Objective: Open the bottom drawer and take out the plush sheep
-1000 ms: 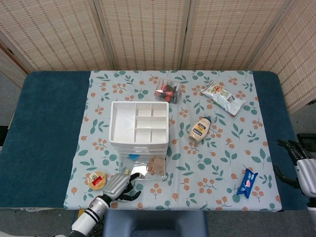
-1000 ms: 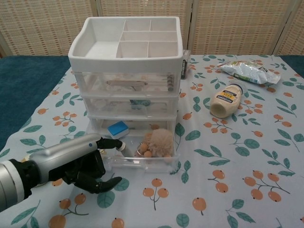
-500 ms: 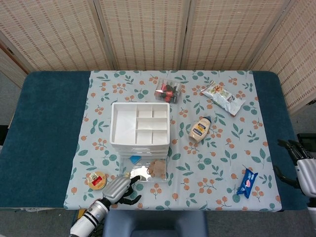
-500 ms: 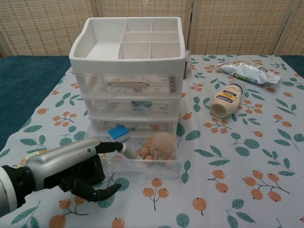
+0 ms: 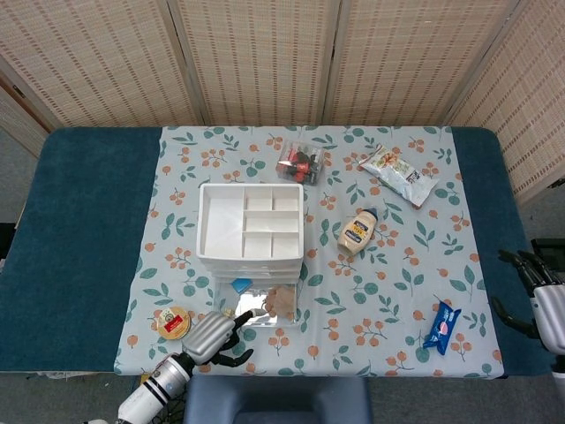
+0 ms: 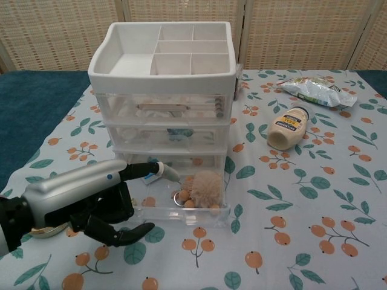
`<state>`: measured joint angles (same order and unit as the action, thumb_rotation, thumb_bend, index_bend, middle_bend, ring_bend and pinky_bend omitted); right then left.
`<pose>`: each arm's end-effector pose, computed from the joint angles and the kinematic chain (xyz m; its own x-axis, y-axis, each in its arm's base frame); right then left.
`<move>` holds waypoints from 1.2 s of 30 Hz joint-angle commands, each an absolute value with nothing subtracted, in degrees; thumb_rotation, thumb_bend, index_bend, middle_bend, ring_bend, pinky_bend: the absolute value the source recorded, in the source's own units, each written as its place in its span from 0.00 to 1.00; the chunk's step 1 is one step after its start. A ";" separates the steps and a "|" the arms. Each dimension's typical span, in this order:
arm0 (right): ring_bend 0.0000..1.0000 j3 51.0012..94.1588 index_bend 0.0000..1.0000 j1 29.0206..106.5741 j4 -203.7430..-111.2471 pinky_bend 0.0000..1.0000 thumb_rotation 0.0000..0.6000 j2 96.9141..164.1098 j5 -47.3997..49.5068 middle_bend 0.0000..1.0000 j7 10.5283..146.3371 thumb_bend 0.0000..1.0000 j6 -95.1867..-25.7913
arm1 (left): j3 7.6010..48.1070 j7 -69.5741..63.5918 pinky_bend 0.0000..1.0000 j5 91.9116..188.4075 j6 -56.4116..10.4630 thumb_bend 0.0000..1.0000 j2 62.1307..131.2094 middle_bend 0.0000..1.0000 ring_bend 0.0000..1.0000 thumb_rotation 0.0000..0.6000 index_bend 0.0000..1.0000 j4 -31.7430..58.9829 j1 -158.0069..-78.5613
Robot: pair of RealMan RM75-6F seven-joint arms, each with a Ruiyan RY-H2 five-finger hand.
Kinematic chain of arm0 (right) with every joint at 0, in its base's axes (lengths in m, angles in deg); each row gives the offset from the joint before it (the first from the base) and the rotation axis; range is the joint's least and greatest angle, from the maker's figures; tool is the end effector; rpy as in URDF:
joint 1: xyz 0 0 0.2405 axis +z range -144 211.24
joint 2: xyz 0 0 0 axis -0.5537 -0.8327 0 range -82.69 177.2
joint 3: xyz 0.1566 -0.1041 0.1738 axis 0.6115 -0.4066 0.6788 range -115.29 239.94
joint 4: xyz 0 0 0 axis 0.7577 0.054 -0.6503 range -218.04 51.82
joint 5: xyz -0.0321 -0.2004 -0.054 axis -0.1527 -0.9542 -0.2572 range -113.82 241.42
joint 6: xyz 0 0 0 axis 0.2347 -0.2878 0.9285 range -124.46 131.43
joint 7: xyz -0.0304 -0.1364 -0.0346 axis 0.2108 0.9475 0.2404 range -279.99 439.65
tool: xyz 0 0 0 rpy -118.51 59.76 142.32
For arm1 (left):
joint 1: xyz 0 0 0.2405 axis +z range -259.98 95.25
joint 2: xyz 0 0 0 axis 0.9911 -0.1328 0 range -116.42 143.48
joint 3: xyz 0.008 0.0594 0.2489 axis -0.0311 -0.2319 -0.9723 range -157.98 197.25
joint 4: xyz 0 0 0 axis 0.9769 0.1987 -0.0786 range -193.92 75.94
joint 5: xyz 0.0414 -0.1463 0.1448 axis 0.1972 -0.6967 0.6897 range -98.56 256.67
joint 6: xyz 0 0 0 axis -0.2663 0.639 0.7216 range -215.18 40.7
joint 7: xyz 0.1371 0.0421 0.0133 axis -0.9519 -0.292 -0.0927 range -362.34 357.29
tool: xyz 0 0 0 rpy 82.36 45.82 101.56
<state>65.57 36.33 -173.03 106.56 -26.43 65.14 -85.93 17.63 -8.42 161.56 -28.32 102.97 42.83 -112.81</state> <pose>-0.3158 -0.1708 0.1966 0.2741 0.0570 0.9600 -0.9588 -0.0609 0.2774 -0.1295 0.2065 -0.0430 0.1654 0.5426 0.8235 0.8957 -0.4322 0.1049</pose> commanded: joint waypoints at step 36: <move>0.18 65.20 0.12 36.39 -172.10 0.25 1.00 107.21 -26.66 0.24 64.14 0.37 -85.63 | 23.23 -16.81 1.00 124.58 -51.22 0.83 97.03 1.00 1.00 0.88 0.03 45.28 -141.43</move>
